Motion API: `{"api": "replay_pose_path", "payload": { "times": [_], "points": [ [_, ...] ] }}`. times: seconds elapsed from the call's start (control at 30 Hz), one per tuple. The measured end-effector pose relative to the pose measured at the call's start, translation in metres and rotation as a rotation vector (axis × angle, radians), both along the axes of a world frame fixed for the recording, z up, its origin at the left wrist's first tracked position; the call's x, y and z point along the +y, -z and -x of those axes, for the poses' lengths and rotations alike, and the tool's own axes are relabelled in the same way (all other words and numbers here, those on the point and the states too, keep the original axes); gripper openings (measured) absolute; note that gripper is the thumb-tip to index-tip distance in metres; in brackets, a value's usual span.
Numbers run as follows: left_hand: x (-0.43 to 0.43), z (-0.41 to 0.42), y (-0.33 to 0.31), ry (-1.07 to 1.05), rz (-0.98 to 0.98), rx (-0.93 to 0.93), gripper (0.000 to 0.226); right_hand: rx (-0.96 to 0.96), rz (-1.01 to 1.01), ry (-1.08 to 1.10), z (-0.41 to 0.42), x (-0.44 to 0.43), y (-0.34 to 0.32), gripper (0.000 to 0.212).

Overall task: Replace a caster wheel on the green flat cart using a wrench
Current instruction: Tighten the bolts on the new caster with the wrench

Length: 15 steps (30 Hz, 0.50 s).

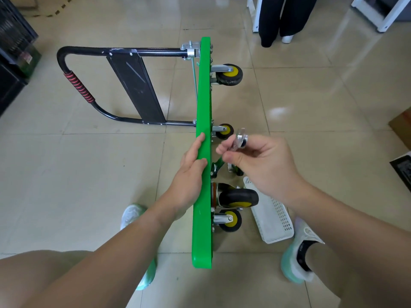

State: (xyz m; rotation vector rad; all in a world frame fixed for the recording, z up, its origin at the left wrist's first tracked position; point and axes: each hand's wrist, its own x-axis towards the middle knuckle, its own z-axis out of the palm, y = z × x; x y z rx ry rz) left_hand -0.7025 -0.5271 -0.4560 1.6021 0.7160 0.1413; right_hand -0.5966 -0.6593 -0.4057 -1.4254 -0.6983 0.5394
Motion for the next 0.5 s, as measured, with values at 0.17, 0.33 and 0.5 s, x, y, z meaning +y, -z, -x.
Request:
{"api": "replay_pose_path", "payload": {
  "times": [0.17, 0.33, 0.5],
  "points": [
    [0.0, 0.001, 0.001, 0.015, -0.019, -0.035, 0.062, -0.054, -0.031, -0.031, 0.02, -0.007, 0.015, 0.034],
    [0.0, 0.003, 0.002, -0.016, 0.016, -0.022, 0.068, -0.297, -0.084, -0.111, 0.03, -0.014, 0.029, 0.026],
    [-0.002, 0.004, -0.002, -0.025, -0.003, 0.001, 0.067, -0.599, -0.046, -0.125, 0.028, -0.016, 0.033, 0.017]
  ]
}}
